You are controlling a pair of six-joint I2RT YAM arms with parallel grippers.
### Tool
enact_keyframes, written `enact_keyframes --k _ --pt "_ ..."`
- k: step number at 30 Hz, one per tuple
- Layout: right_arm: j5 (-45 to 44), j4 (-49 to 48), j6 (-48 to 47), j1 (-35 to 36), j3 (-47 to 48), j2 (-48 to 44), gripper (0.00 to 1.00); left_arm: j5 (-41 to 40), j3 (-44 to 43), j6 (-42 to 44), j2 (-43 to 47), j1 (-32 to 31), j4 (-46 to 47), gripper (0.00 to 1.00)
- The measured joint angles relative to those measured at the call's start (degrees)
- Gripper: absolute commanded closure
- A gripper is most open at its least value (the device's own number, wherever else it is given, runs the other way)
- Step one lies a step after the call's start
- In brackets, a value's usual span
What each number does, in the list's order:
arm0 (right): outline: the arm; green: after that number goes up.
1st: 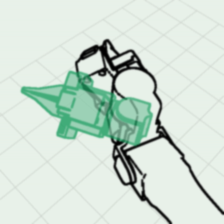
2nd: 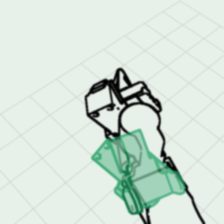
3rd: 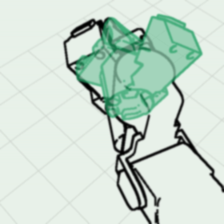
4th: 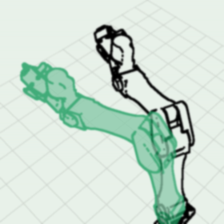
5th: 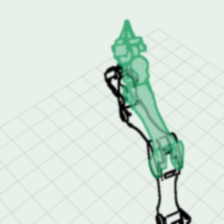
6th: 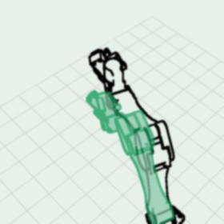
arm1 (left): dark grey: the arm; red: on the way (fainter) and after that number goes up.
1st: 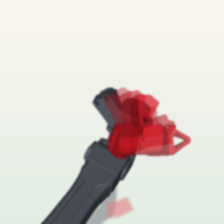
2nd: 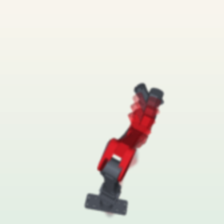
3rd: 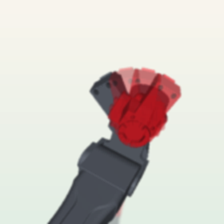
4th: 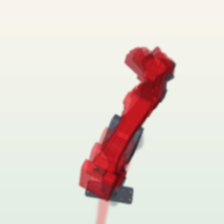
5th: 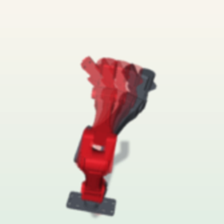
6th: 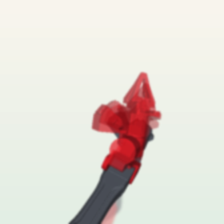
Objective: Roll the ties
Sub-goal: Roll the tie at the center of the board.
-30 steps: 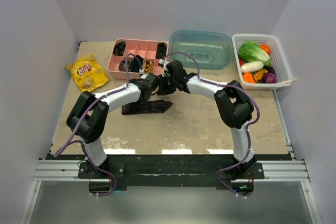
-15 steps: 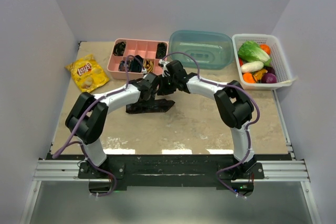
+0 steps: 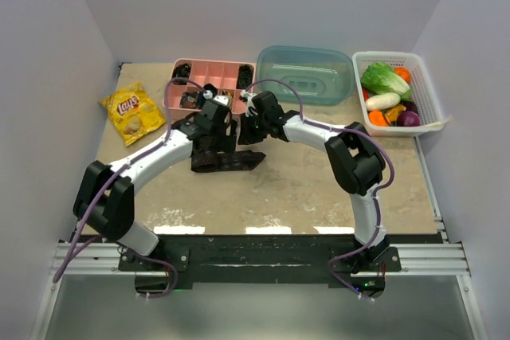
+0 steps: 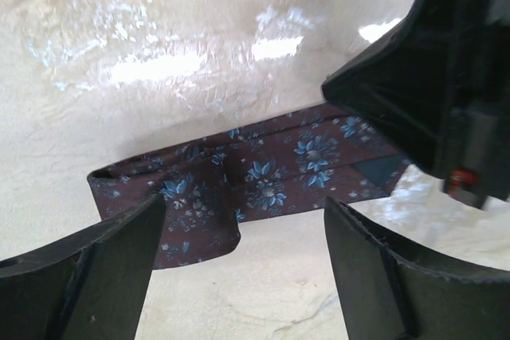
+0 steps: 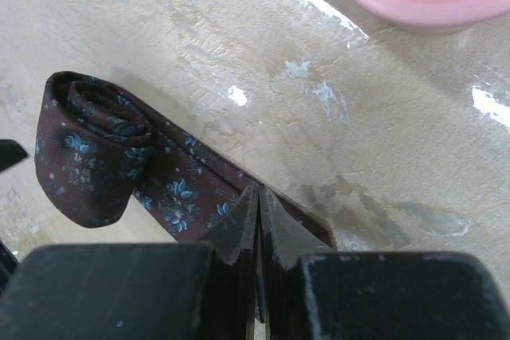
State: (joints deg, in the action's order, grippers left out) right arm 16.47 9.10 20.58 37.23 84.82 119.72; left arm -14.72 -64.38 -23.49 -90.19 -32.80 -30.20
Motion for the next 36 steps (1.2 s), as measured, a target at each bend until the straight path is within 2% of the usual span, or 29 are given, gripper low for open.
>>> enact_keyframes --k 5,12,19,23,36 --pt "1.4 -0.9 -0.1 0.7 0.0 0.0 0.94 7.4 4.5 0.0 6.6 6.7 5.1 0.10" --pt "4.6 -2.8 -0.3 4.0 0.1 -0.1 0.94 27.4 15.9 -2.0 12.3 21.6 15.6 0.08" --pt "7.2 -4.2 -0.2 7.5 1.4 -0.1 0.94 48.7 29.8 -9.1 15.6 38.4 29.8 0.08" --pt "7.6 -4.8 -0.2 8.2 1.7 -0.1 0.94 55.3 35.4 -12.9 15.8 45.8 36.2 0.08" --pt "7.5 -5.3 -0.1 8.2 4.4 0.6 0.94 59.5 39.0 -13.9 12.6 47.7 41.6 0.09"
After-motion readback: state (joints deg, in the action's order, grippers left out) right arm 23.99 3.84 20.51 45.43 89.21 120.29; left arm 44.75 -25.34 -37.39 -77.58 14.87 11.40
